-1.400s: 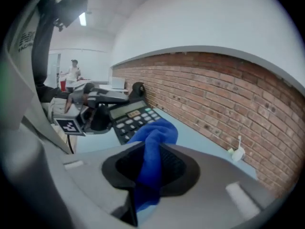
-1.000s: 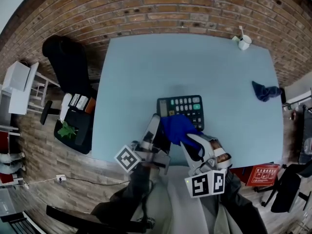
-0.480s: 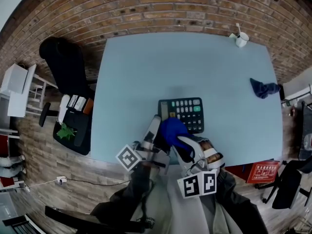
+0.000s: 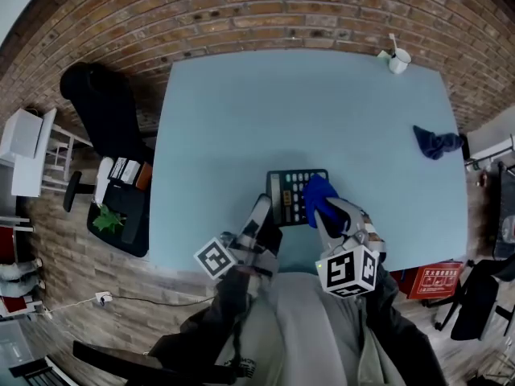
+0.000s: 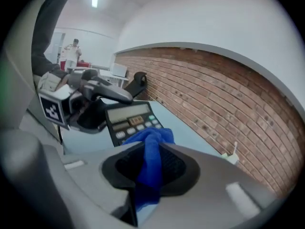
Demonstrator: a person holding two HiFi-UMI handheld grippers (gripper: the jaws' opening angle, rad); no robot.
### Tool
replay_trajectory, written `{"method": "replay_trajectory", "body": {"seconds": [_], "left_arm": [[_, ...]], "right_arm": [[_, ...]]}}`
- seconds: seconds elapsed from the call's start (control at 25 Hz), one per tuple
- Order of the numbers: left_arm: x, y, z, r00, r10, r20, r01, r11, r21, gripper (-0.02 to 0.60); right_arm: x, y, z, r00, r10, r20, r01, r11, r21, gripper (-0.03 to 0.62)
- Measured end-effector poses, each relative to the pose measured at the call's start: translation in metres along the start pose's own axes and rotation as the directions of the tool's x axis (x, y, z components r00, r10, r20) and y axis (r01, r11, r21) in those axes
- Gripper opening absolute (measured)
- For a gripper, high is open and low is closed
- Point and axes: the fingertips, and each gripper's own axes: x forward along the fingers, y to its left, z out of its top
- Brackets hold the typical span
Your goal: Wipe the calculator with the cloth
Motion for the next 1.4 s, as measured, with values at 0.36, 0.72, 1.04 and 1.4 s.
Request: {"method": "replay_trajectory", "body": {"seconds": [0.36,0.72,1.04,1.4], "left_arm": [[0.007,0.056,-0.015,0.981,0.057,-0.186,-0.053,0.998,0.029,0.051],[0.026,0.125,-0.020,0.886,0.103,-0.451,-0.076,0.994,0.078,0.051],[0.033,0.139,-0.036,0.864,0.099,-0.493,-0.123,0.992,-0.016,0.052],[0.034,0.119,0.018,0.941,0.122,-0.315,-0.074,0.984,0.161,0.258]], "right_arm": [[0.053,0.014,-0.029,0.994,0.103,-0.043,-0.100,0.993,0.061,0.085],[0.064,0.022,-0.136,0.955,0.209,-0.211,-0.124,0.926,0.357,0.086],[0.092,0.055,-0.077,0.983,0.151,-0.101,-0.142,0.986,0.091,0.085],[0.067,-0.019,-0.121,0.996,-0.057,-0.070,0.082,0.890,0.448,0.143]]}}
